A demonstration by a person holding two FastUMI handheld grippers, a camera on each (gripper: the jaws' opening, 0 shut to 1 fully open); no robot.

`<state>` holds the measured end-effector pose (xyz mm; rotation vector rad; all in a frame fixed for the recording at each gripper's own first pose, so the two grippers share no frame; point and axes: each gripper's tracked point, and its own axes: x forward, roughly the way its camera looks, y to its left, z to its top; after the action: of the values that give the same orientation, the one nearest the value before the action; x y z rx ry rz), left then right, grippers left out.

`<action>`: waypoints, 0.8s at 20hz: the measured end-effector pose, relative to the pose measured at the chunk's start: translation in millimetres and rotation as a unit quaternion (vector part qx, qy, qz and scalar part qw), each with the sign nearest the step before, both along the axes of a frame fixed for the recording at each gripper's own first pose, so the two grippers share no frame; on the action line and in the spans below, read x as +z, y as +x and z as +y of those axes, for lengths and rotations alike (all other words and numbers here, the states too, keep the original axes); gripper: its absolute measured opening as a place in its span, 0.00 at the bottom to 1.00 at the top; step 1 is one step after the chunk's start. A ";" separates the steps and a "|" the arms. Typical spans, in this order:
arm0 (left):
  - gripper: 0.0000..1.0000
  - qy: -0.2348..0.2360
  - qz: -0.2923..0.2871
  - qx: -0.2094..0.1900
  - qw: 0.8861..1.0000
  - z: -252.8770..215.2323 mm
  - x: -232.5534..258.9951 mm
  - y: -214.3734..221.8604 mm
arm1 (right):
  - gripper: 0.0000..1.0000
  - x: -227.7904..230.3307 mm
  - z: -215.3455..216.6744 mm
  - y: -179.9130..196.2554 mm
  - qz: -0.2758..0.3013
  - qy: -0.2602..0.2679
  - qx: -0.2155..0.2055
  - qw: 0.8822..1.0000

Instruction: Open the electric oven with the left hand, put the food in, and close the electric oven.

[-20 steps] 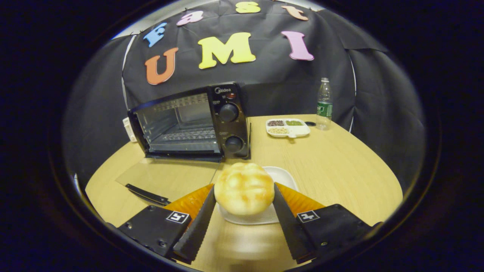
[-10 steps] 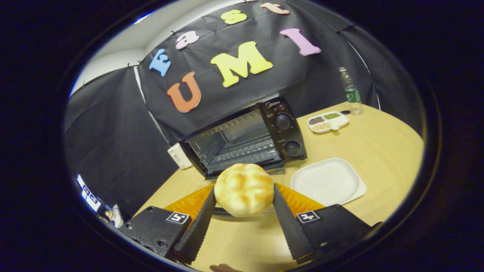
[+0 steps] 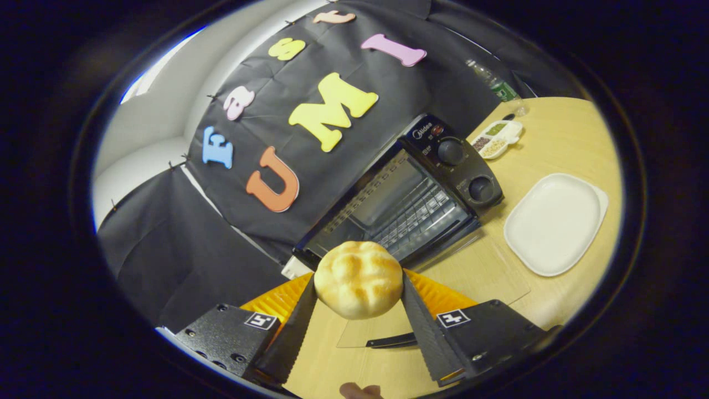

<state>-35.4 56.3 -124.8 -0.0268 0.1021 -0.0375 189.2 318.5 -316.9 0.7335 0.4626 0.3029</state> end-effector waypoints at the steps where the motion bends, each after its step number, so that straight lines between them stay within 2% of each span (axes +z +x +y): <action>1: 0.95 0.001 0.002 0.000 1.000 0.7 -1.3 0.1 | 0.87 -5.6 3.9 7.1 0.011 0.000 -0.015 1.000; 7: 0.95 0.005 0.004 0.011 1.000 16.2 -1.8 4.7 | 0.88 -27.9 5.1 68.8 0.029 0.002 -0.106 0.994; 14: 0.94 0.004 0.022 0.023 0.999 33.2 -19.1 15.4 | 0.88 -45.2 1.8 124.9 0.039 -0.030 -0.128 0.991; 15: 1.00 0.004 0.026 0.022 0.999 35.6 -22.7 16.3 | 0.87 -46.4 3.4 131.9 0.041 -0.032 -0.129 0.990; 16: 0.95 0.004 0.028 0.022 0.999 37.8 -25.6 16.4 | 0.87 -50.9 3.0 138.7 0.051 -0.040 -0.132 0.989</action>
<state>-19.0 94.2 -150.4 -0.0214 0.1575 0.0077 327.9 321.5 -367.7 0.7256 0.4651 -0.0017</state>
